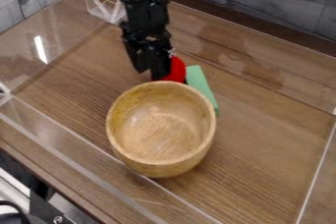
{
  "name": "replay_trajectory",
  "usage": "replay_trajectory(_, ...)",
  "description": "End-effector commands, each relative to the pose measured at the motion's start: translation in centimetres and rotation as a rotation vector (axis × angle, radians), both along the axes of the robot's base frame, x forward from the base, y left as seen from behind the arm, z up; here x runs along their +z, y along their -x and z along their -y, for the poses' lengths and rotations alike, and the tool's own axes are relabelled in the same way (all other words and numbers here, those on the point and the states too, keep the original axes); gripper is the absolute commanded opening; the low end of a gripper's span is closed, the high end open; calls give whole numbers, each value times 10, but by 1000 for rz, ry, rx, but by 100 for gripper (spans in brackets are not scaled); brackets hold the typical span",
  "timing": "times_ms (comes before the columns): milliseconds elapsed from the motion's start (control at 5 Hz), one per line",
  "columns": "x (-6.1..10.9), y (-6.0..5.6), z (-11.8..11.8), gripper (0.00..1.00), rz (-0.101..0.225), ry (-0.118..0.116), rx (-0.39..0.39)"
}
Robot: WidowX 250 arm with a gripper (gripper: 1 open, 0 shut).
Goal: Move the red fruit to the left
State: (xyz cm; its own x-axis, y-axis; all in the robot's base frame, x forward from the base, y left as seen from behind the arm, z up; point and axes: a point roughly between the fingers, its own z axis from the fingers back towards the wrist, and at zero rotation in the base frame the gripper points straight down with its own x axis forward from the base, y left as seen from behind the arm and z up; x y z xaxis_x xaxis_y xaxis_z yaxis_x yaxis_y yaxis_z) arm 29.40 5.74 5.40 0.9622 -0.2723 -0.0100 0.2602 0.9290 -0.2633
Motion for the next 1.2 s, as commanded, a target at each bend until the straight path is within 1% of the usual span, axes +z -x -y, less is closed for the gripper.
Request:
replay_trajectory(0,15,-18,-3,0,54,-22,-3)
replay_trajectory(400,37,-17,-5,0,93,-14,103)
replay_trajectory(600,52,-16,-10,0,118,-8,156)
replay_trajectory(800,79,-13,-17,0,134,5,124)
replay_trajectory(1000,87,-9,-14,100,121,7,73)
